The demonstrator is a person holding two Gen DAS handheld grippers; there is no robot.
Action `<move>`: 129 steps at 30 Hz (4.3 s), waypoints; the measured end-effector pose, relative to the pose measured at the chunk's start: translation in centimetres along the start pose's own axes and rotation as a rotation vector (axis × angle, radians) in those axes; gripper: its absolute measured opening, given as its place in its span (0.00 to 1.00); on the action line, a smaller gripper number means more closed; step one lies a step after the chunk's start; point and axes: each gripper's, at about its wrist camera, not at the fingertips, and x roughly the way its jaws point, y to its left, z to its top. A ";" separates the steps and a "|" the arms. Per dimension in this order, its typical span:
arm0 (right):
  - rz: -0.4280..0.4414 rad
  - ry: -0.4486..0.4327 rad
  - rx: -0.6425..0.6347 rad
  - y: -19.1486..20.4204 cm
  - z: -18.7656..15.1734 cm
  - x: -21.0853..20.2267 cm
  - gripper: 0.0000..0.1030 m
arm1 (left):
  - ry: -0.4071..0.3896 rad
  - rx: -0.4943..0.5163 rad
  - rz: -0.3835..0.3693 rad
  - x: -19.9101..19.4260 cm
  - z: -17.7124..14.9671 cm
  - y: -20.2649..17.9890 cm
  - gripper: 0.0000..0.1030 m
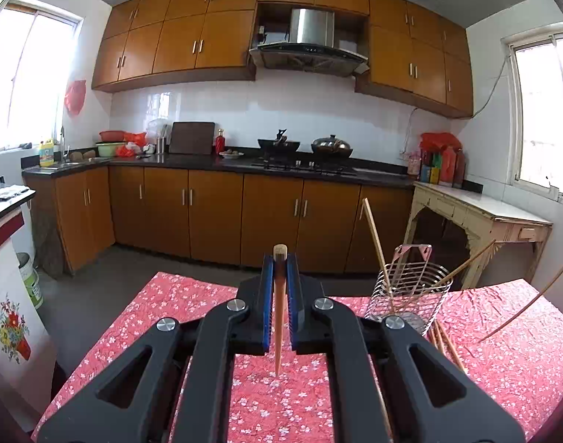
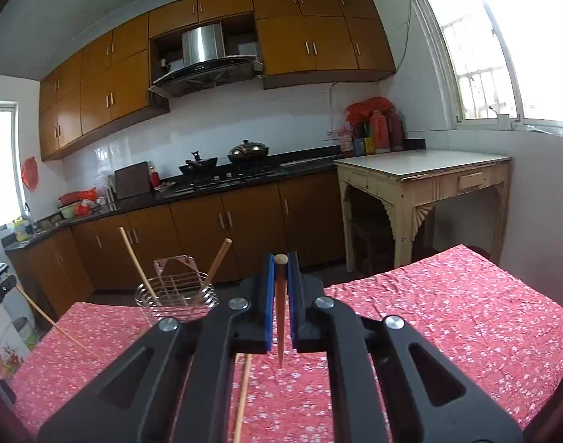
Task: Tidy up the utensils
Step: 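Lift both held chopsticks and carry them over the wire holder, then open both tools to drop the chopsticks into the wire holder, then grasp a chopstick with the right tool while the left tool approaches another, then close the left tool on a bamboo chopstick while the right tool holds its own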
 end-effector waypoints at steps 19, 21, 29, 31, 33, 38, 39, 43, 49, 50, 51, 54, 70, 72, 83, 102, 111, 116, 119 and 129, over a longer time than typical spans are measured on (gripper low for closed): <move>0.248 -0.118 0.001 7.9 9.2 -0.3 0.07 | -0.179 -0.071 -0.133 -0.4 9.1 -5.0 0.07; 0.246 -0.119 -0.002 8.6 10.0 0.9 0.07 | -0.214 -0.091 -0.142 0.1 10.5 -6.2 0.07; 0.238 0.002 -0.017 10.6 10.9 8.2 0.07 | -0.302 -0.145 -0.130 3.8 12.4 -9.9 0.07; 0.237 0.030 -0.018 10.6 10.6 9.5 0.07 | -0.283 -0.156 -0.131 5.4 12.2 -10.7 0.07; 0.236 0.054 -0.023 10.7 10.3 10.7 0.07 | -0.265 -0.152 -0.122 6.7 11.6 -11.2 0.07; 0.254 0.126 -0.005 10.4 9.4 13.6 0.07 | -0.237 -0.133 -0.096 9.5 10.3 -12.1 0.07; 0.258 0.140 -0.001 10.3 9.2 14.1 0.07 | -0.227 -0.135 -0.095 9.9 10.0 -12.1 0.07; 0.248 0.180 0.001 10.2 8.6 15.9 0.07 | -0.200 -0.118 -0.074 11.6 8.9 -12.5 0.07; 0.191 0.223 -0.016 10.1 7.5 18.2 0.10 | -0.109 -0.105 -0.047 13.3 7.7 -12.4 0.08; 0.181 0.222 -0.018 10.1 7.5 18.2 0.17 | -0.094 -0.103 -0.045 13.3 7.7 -12.2 0.09; 0.176 0.217 -0.015 9.9 7.5 18.0 0.21 | -0.081 -0.095 -0.038 13.0 7.8 -12.0 0.15; 0.162 0.207 0.009 9.1 7.5 17.2 0.27 | -0.089 -0.087 -0.012 12.0 8.0 -11.2 0.36; -0.005 0.393 -0.040 2.6 -6.0 9.6 0.28 | 0.159 -0.016 0.026 5.3 -1.7 -4.8 0.48; 0.012 0.485 -0.051 2.9 -9.5 10.1 0.28 | 0.229 0.000 0.014 5.4 -4.3 -4.6 0.49; 0.039 0.696 -0.133 6.6 -18.0 12.4 0.27 | 0.459 0.042 -0.040 6.9 -12.3 -5.4 0.49; -0.122 0.683 -0.063 1.9 -17.2 14.7 0.08 | 0.627 0.097 -0.066 9.8 -16.0 -6.9 0.37; -0.158 0.670 -0.069 1.4 -16.9 16.0 0.08 | 0.633 0.126 0.011 10.8 -15.5 -6.0 0.26; -0.250 0.643 -0.044 -1.4 -16.0 17.4 0.08 | 0.630 0.098 0.084 12.1 -14.7 -3.2 0.25; -0.302 0.622 -0.029 -3.1 -15.7 17.7 0.08 | 0.631 0.089 0.092 12.6 -14.4 -2.0 0.26; -0.302 0.606 -0.009 -4.8 -15.9 17.9 0.08 | 0.636 0.089 0.058 13.4 -14.4 -1.4 0.37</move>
